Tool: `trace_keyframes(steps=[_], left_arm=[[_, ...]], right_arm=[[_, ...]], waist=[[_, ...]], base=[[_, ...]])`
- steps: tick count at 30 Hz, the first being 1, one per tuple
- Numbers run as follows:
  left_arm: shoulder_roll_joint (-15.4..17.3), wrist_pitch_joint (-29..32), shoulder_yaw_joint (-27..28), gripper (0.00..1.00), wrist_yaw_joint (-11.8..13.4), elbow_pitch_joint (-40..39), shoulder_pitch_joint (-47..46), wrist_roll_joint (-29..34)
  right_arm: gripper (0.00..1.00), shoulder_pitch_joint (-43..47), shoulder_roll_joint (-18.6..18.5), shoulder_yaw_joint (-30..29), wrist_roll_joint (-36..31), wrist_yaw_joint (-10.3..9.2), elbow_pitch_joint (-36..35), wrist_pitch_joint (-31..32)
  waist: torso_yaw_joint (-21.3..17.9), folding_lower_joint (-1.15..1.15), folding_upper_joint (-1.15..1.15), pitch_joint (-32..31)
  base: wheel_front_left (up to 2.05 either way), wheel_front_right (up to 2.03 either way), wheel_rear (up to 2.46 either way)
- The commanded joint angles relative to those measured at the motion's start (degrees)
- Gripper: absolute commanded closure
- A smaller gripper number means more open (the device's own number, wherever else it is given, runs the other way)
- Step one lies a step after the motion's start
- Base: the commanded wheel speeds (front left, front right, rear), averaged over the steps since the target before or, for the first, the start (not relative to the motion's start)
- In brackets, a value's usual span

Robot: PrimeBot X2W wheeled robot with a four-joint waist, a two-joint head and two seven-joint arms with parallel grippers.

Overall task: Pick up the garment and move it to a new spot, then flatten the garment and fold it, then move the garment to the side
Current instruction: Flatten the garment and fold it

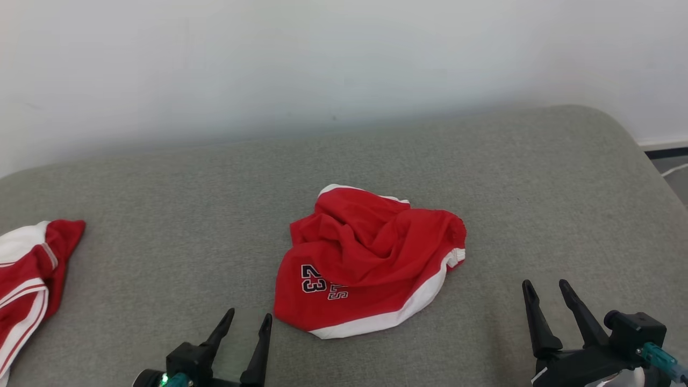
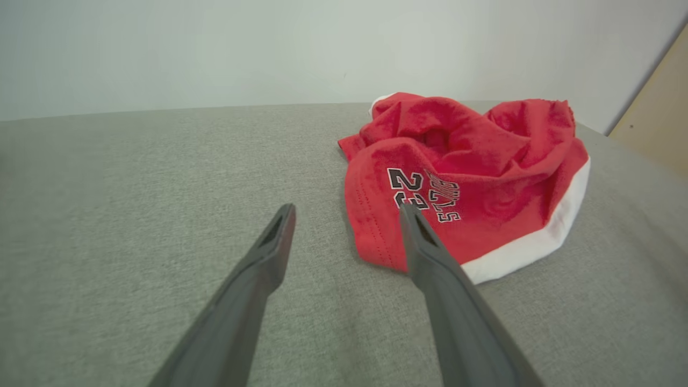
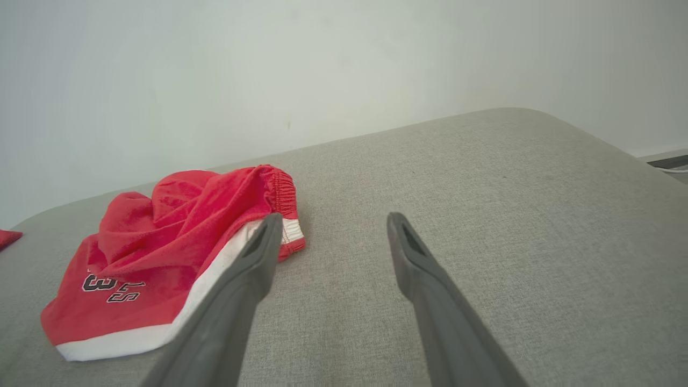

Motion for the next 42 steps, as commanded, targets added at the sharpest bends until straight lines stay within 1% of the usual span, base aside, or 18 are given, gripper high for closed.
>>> trace_keyframes(steps=[1, 9, 15, 18, 19, 21, 25, 29, 32, 35, 39, 41, 42], left_arm=[[0.0, -0.2, -0.9, 0.00, -0.3, 2.3, -1.7, -0.7], [-0.1, -0.4, -3.6, 0.00, -0.8, 11.7, -7.3, -2.7], [-0.1, -0.4, -5.1, 0.00, -0.2, 16.6, -10.2, -3.8], [-0.2, -0.4, -6.2, 0.00, -0.5, 19.3, -11.4, -5.1], [-0.2, -0.4, -6.6, 0.26, -0.6, 20.2, -11.9, -5.4], [-0.2, -0.3, -7.2, 1.00, -0.4, 21.1, -12.6, -5.5], [-0.1, -0.3, -8.1, 1.00, 0.5, 19.8, -13.0, -4.9], [-0.2, -0.3, -9.0, 1.00, 1.0, 16.5, -11.5, -4.3], [0.1, -0.3, -9.9, 1.00, 1.9, 14.2, -10.1, -3.4], [0.8, 0.0, -10.4, 1.00, 2.9, 10.0, -8.5, -2.5], [2.2, 3.1, -11.3, 1.00, 4.2, 3.3, -5.8, -1.4], [2.9, 5.7, -11.9, 1.00, 4.7, -0.4, -4.3, -1.0], [3.3, 7.8, -12.2, 1.00, 5.0, -3.7, -2.8, -1.2]], right_arm=[[0.00, -0.5, 0.1, 0.2, -0.3, 0.02, 0.1, 0.0], [0.00, -2.2, 0.5, 1.3, -0.4, 0.02, 0.8, -0.1], [0.00, -3.0, 0.6, 1.8, 0.0, 0.02, 1.5, -0.4], [0.00, -3.6, 0.7, 2.0, 0.1, 0.02, 1.9, -0.8], [0.00, -3.7, 0.7, 2.1, 0.0, 0.02, 2.0, -0.9], [0.00, -3.5, 0.7, 2.1, -0.1, 0.02, 2.2, -1.0], [0.00, -3.5, 0.6, 1.8, -0.3, 0.02, 2.5, -1.5], [0.00, -2.7, 0.9, 1.9, -0.3, 0.02, 3.1, -1.8], [0.00, -2.3, 1.1, 2.1, 0.0, 0.02, 3.5, -1.9], [0.00, -1.9, 1.2, 2.1, 0.3, 0.02, 3.8, -2.1], [0.00, -1.2, 1.6, 2.1, 0.3, 0.02, 4.3, -2.2], [0.00, -1.2, 1.7, 2.3, 0.3, 0.02, 4.6, -2.3], [0.00, -1.3, 1.8, 2.4, 0.3, 0.02, 4.8, -2.3]], waist=[[-1.9, 0.00, 0.00, 1.4], [-5.0, 0.00, 0.00, 3.8], [-6.2, 0.00, 0.00, 4.9], [-6.7, 0.00, 0.00, 5.2], [-6.8, 0.00, 0.00, 5.2], [-6.9, 0.00, 0.00, 5.2], [-6.5, 0.00, 0.00, 4.9], [-5.4, 0.00, 0.00, 4.0], [-4.4, 0.00, 0.00, 3.2], [-3.0, 0.00, 0.00, 2.4], [-1.3, 0.00, 0.00, 1.7], [-0.6, 0.00, 0.00, 1.4], [-0.1, 0.00, 0.00, 1.3]], base=[[0.00, 0.00, 0.00], [0.00, 0.00, 0.00], [0.00, 0.00, 0.00], [0.00, 0.00, 0.00], [0.00, 0.00, 0.00], [0.00, 0.00, 0.00], [0.00, 0.00, 0.00], [0.00, 0.00, 0.00], [0.00, 0.00, 0.00], [0.00, 0.00, 0.00], [0.00, 0.00, 0.00], [0.00, 0.00, 0.00], [0.00, 0.00, 0.00]])
